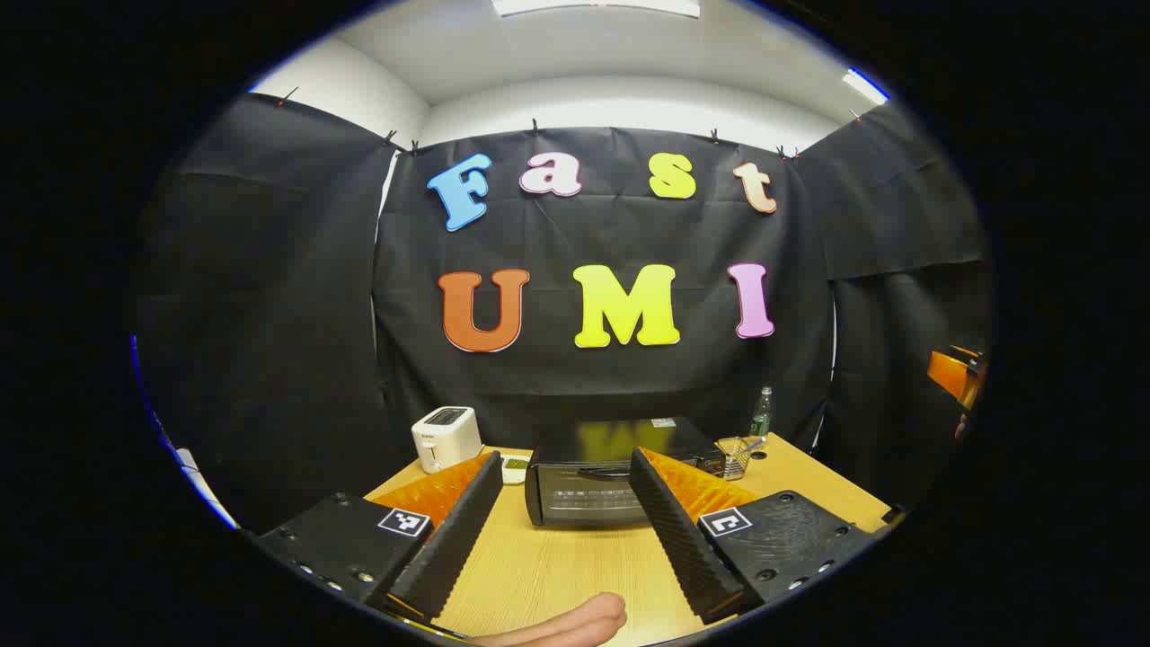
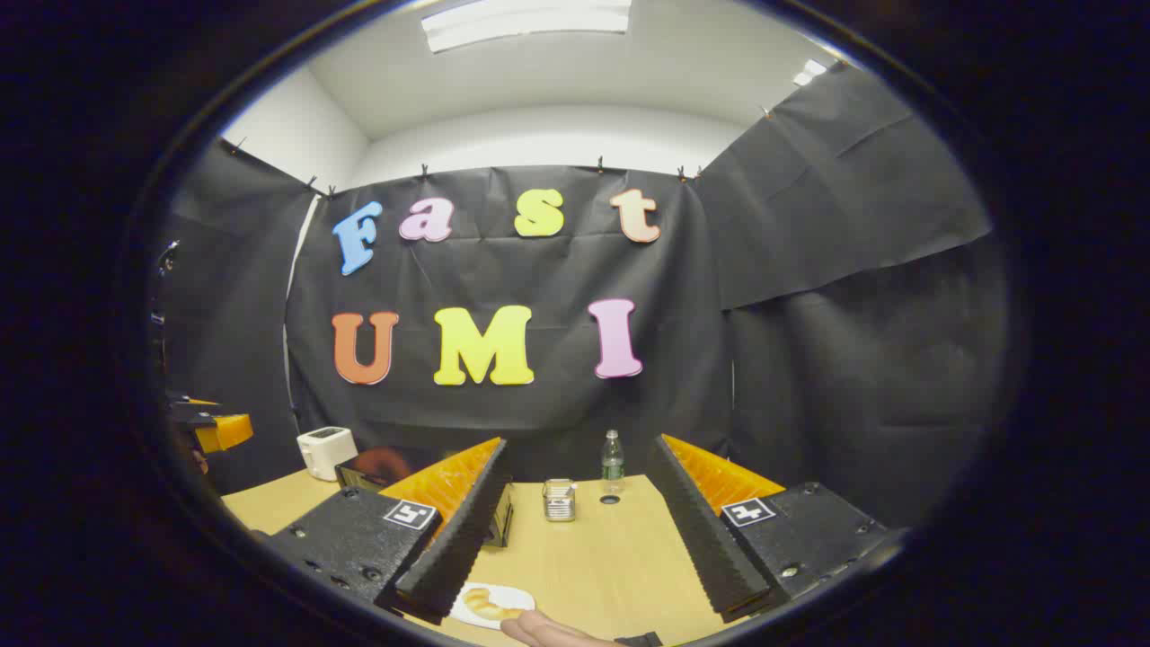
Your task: Open the electric oven with the left hand, put the food in, and close the electric oven.
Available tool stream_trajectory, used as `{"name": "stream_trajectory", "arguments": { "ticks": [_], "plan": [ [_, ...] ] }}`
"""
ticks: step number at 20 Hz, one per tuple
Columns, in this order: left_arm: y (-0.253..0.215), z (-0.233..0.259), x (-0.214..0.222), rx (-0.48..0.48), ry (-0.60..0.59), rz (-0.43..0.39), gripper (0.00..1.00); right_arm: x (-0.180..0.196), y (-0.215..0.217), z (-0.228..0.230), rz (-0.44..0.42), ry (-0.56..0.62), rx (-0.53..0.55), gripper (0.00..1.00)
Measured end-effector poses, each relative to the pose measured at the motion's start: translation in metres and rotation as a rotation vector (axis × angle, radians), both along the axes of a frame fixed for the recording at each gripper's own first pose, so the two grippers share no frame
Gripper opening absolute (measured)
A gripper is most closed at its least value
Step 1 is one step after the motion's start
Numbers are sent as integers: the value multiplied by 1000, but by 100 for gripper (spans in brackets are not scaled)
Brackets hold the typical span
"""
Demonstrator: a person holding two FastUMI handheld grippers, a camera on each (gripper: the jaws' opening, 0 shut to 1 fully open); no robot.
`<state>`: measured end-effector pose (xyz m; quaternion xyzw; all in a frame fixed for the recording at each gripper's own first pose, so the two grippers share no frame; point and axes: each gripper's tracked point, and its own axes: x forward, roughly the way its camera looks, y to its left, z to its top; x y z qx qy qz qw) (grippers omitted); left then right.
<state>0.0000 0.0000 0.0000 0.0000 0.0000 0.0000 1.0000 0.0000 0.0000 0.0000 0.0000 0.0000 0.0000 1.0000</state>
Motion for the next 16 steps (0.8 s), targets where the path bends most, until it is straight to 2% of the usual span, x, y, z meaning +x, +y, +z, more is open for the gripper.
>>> {"name": "stream_trajectory", "arguments": {
  "ticks": [6, 16],
  "plan": [
    [-7, -3, 6, -17, -6, -18, 94, 11, -2, -17, 29, 48, 21, 97],
    [-8, -14, 43, -41, 49, -16, 93, 24, -17, -17, 11, 7, 8, 97]
  ]
}}
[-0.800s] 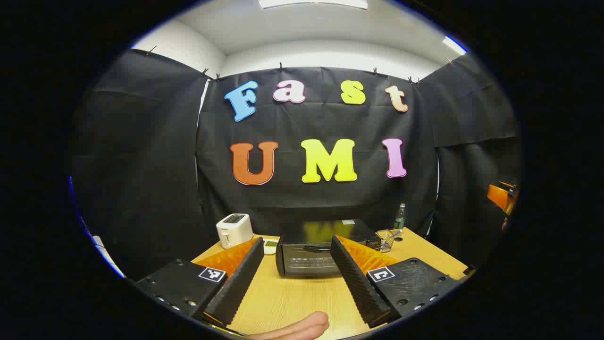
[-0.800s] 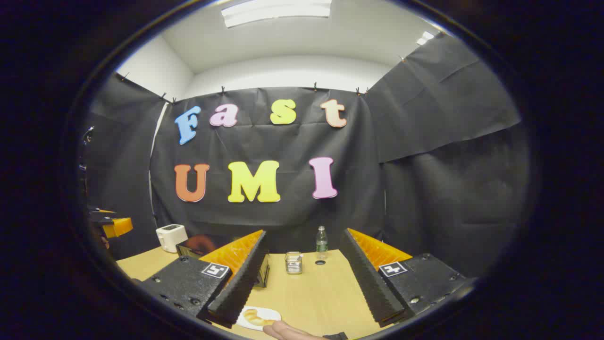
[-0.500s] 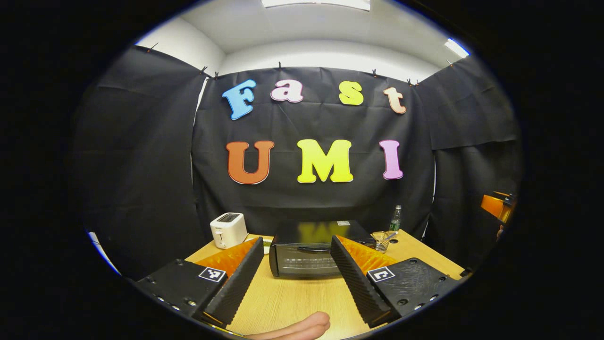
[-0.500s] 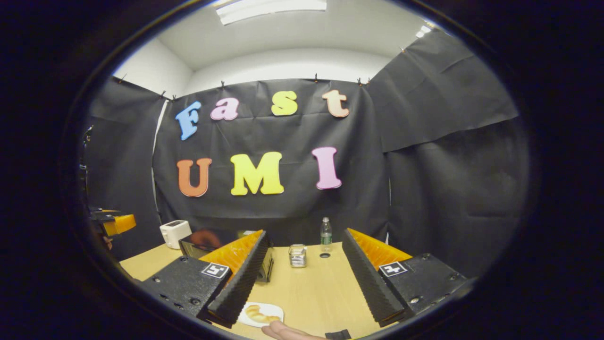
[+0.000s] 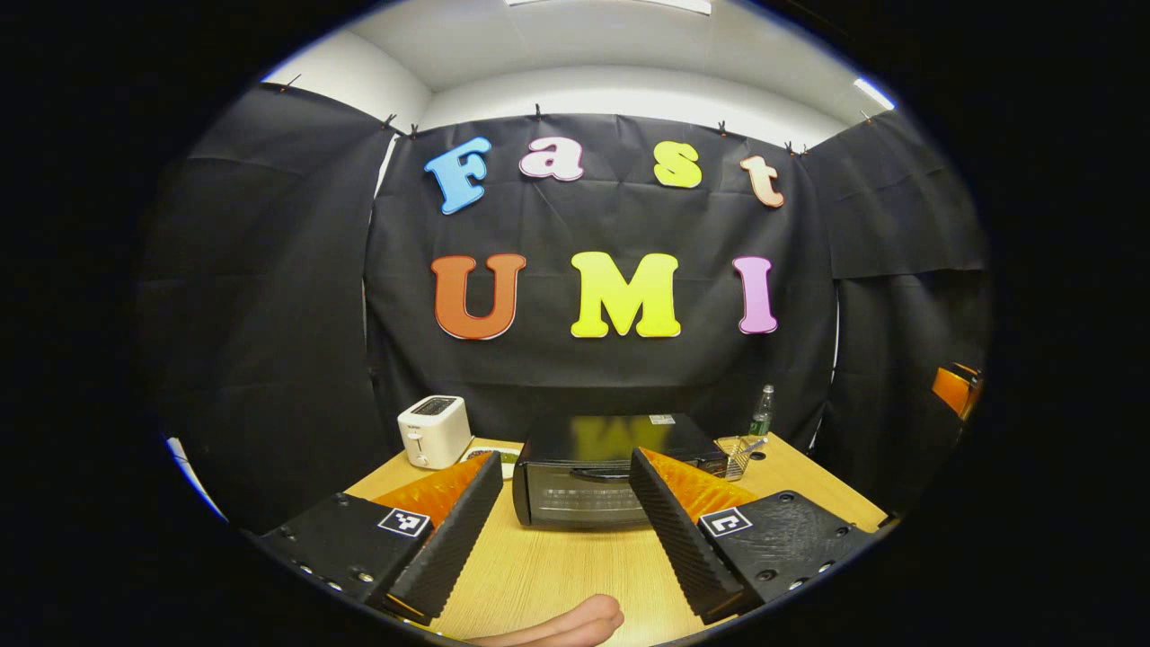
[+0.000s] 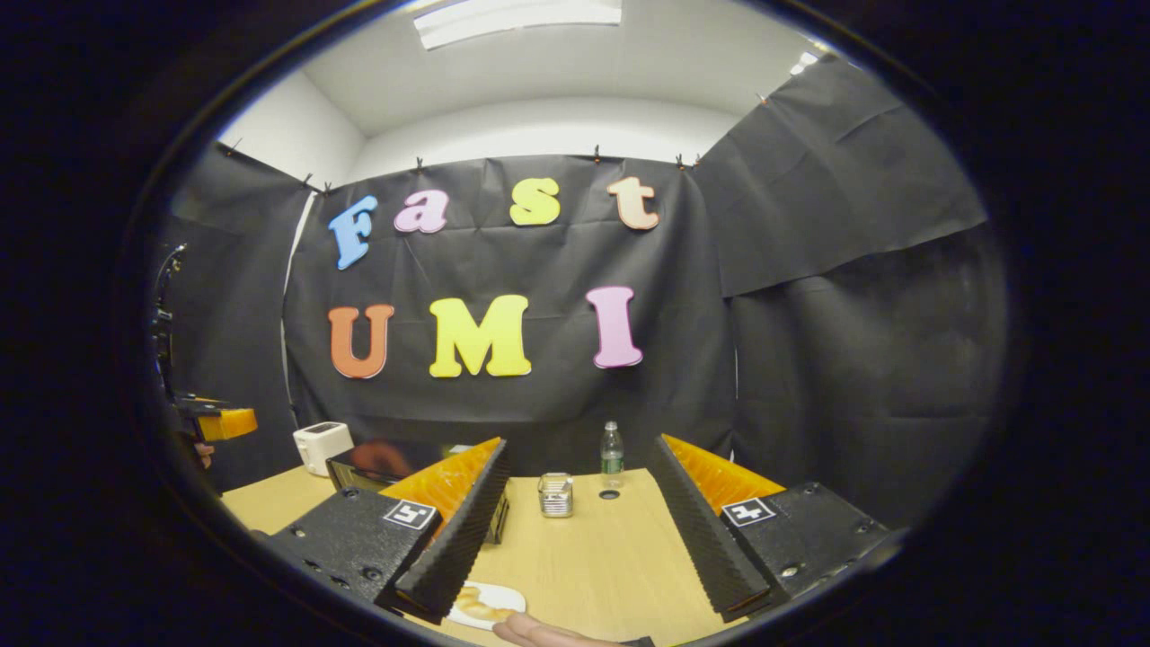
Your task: Open the electric oven with the left hand, put the food in, and close the electric oven.
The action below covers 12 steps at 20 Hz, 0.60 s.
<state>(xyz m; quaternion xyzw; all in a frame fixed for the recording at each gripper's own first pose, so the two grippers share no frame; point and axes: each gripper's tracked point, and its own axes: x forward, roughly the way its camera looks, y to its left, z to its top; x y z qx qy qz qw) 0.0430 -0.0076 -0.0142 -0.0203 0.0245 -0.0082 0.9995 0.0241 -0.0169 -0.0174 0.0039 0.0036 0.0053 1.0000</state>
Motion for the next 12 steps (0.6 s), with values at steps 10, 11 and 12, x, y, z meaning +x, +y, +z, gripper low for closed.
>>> {"name": "stream_trajectory", "arguments": {
  "ticks": [10, 11, 12],
  "plan": [
    [-46, -28, 104, -2, 57, -105, 93, 16, -20, -24, 1, 37, 14, 97],
    [-53, -31, 115, 5, 55, -112, 94, 19, -25, -25, -6, 32, 6, 97],
    [-58, -33, 126, 9, 55, -119, 94, 21, -29, -27, -14, 35, -1, 97]
  ]
}}
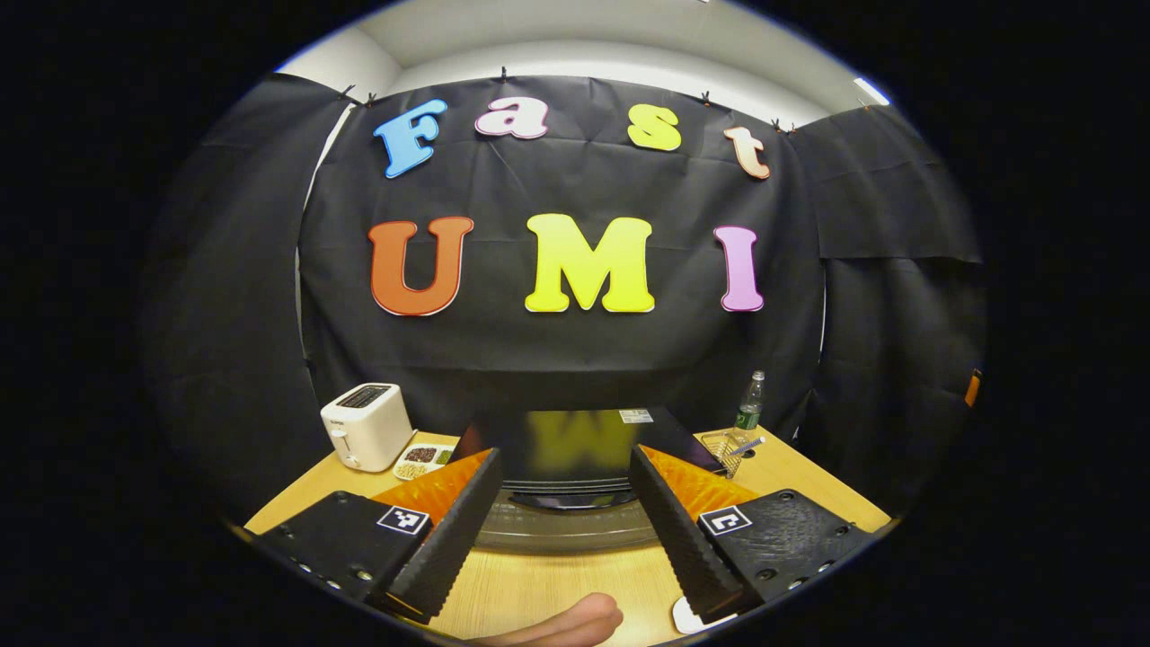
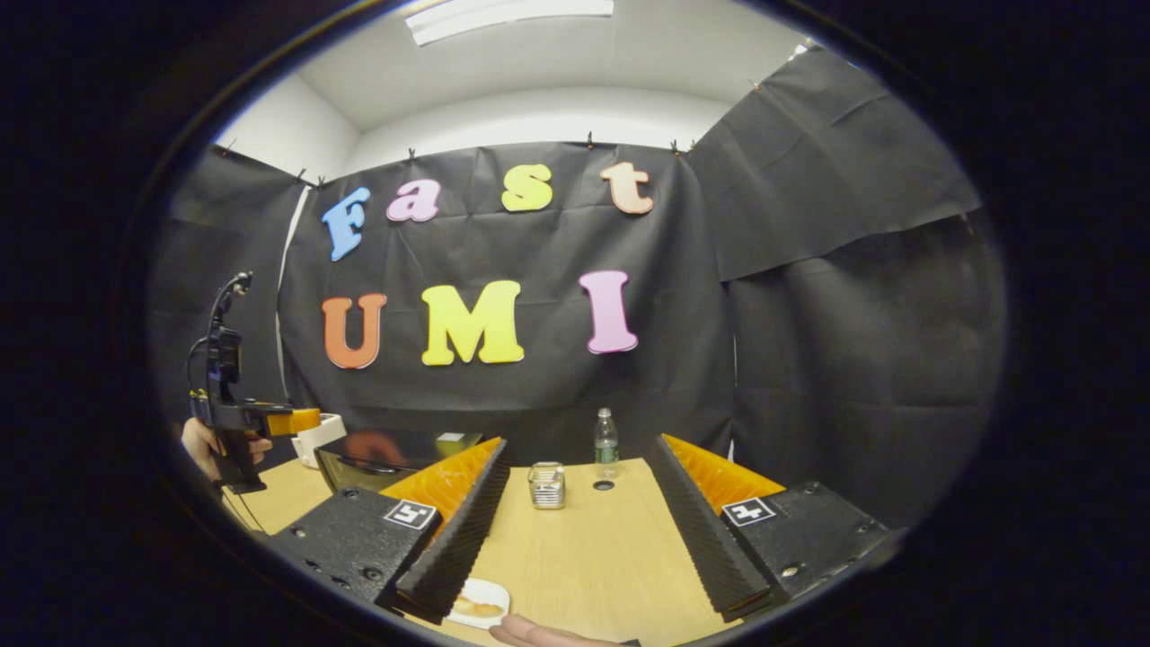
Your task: Open the electric oven with the left hand, put the food in, and close the electric oven.
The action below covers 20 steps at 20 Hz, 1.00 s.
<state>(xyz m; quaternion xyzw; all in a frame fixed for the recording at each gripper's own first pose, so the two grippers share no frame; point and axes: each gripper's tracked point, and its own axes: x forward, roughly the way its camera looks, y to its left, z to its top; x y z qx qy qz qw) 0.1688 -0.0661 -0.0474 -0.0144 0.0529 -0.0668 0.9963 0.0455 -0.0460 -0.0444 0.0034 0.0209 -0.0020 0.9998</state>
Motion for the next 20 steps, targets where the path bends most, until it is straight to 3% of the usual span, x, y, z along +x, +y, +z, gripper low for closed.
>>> {"name": "stream_trajectory", "arguments": {
  "ticks": [10, 14, 20],
  "plan": [
    [-20, -86, 73, 85, 171, 31, 96, 4, -14, -18, 15, 22, -26, 97],
    [-23, -107, 74, 74, 243, 33, 96, 1, -19, -22, 13, 22, -26, 97],
    [-22, -109, 56, 60, 206, 25, 99, -8, -19, -21, 18, 20, -37, 97]
  ]
}}
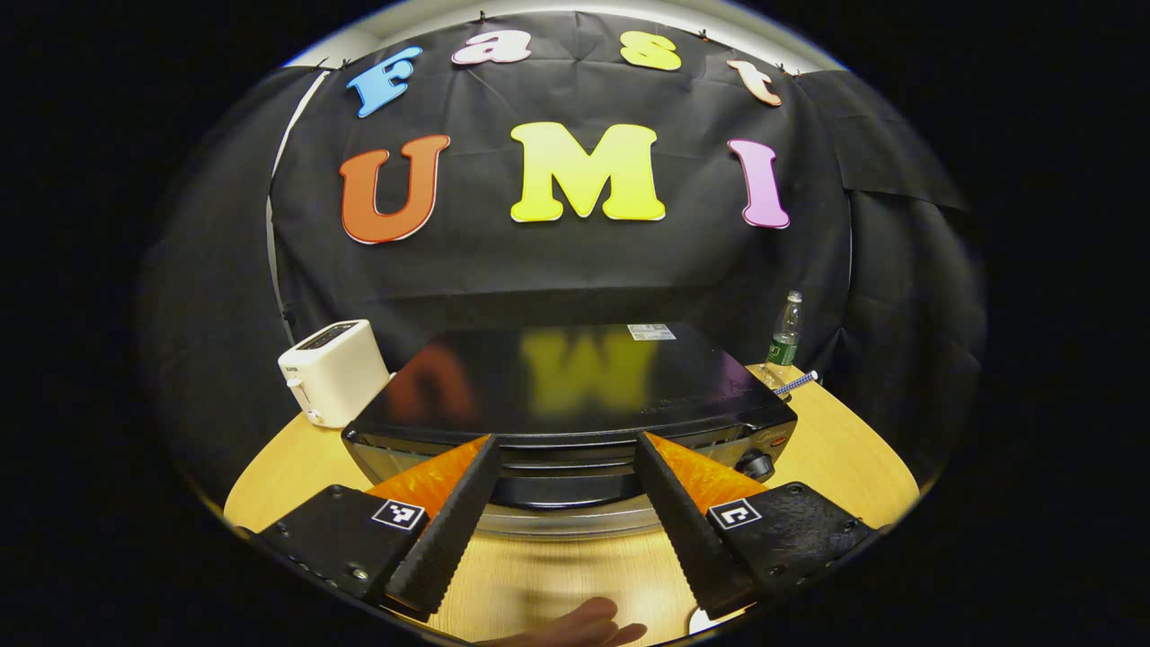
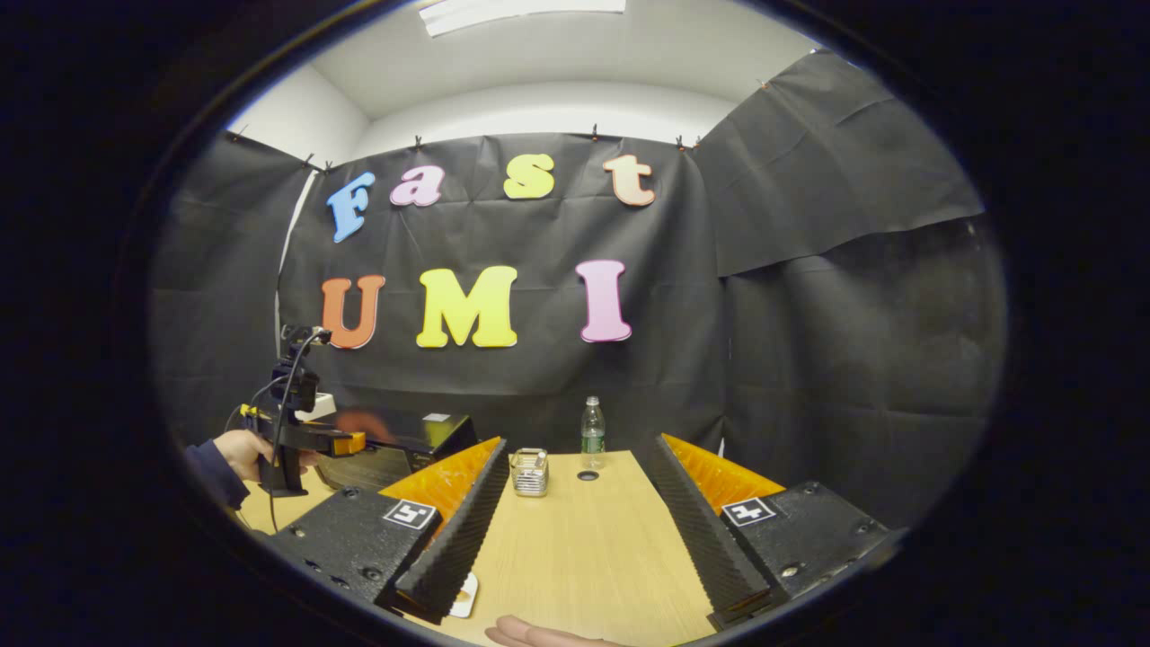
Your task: Open the electric oven with the left hand, put the food in, and close the electric oven.
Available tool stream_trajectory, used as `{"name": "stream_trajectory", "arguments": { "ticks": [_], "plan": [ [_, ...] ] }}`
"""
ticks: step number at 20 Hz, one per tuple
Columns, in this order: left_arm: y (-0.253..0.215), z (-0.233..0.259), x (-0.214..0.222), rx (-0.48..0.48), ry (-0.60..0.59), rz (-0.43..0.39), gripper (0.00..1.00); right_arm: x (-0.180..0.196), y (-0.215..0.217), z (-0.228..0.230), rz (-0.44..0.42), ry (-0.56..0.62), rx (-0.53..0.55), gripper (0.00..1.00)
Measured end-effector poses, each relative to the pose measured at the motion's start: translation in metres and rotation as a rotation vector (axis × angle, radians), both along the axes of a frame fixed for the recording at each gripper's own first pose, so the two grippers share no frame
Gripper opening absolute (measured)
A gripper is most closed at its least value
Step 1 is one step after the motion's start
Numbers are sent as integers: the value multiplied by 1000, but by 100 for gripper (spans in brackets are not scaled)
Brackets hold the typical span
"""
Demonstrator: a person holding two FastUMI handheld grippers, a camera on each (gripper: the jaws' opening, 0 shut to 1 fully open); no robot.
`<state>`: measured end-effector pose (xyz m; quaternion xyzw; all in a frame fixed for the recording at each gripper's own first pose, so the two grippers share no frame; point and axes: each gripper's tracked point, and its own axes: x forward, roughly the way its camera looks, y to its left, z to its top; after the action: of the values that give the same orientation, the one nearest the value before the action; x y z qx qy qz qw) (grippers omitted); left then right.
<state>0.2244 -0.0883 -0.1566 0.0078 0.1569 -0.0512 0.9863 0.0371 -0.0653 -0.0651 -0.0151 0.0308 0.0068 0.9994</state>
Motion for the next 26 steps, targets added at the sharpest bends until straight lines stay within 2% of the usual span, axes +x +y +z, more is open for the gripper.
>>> {"name": "stream_trajectory", "arguments": {
  "ticks": [5, 12, 18, 26],
  "plan": [
    [1, -9, -32, -7, -27, 26, 99, -13, 11, 5, 19, -10, -1, 97],
    [1, -45, -90, 16, -23, 71, 98, -19, 29, -6, 49, 5, -6, 97],
    [-2, -83, -120, -1, -1, 55, 96, -9, 38, -38, 55, 66, -16, 97],
    [-7, -119, -138, -28, 68, 30, 96, 7, 52, -84, 62, 172, -18, 99]
  ]
}}
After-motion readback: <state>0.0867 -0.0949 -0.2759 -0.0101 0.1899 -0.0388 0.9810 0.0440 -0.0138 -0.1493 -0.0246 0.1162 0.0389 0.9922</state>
